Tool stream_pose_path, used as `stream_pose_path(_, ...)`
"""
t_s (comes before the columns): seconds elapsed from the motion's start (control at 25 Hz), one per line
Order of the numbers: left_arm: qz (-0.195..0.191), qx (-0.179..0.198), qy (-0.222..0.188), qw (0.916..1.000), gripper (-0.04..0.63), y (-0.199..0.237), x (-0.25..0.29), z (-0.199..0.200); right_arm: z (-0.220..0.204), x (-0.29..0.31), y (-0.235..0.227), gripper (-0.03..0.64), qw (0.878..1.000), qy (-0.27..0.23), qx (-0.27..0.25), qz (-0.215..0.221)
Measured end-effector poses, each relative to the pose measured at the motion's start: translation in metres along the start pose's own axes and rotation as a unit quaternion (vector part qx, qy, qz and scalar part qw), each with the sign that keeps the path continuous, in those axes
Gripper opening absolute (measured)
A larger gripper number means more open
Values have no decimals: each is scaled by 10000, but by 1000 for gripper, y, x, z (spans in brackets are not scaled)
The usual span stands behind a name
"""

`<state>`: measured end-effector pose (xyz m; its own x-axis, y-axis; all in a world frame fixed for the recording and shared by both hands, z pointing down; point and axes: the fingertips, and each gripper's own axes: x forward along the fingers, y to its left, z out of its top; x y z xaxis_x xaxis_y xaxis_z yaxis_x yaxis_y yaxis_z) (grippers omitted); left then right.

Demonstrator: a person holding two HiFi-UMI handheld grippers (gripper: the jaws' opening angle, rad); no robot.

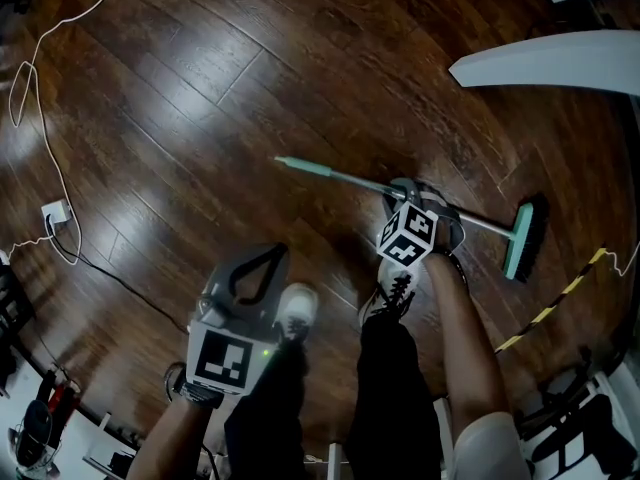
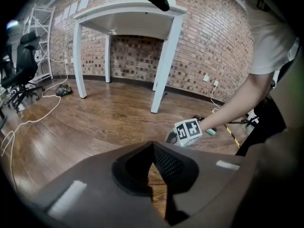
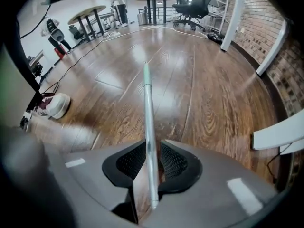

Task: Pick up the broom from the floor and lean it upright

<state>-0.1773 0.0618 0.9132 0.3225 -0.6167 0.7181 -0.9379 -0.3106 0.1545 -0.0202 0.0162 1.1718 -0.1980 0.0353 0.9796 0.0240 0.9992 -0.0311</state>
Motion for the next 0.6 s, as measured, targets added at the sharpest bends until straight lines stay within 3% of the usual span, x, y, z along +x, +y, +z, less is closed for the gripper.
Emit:
stream_pose_path(0.2, -6, -228, 52, 9997, 0, -4, 2, -8, 2, 17, 8, 115, 9992, 235, -310, 123)
stream_pose_path(0.6, -53, -193, 42, 9998, 0, -7, 4, -2, -2, 17, 9, 87, 9987, 411, -315, 5)
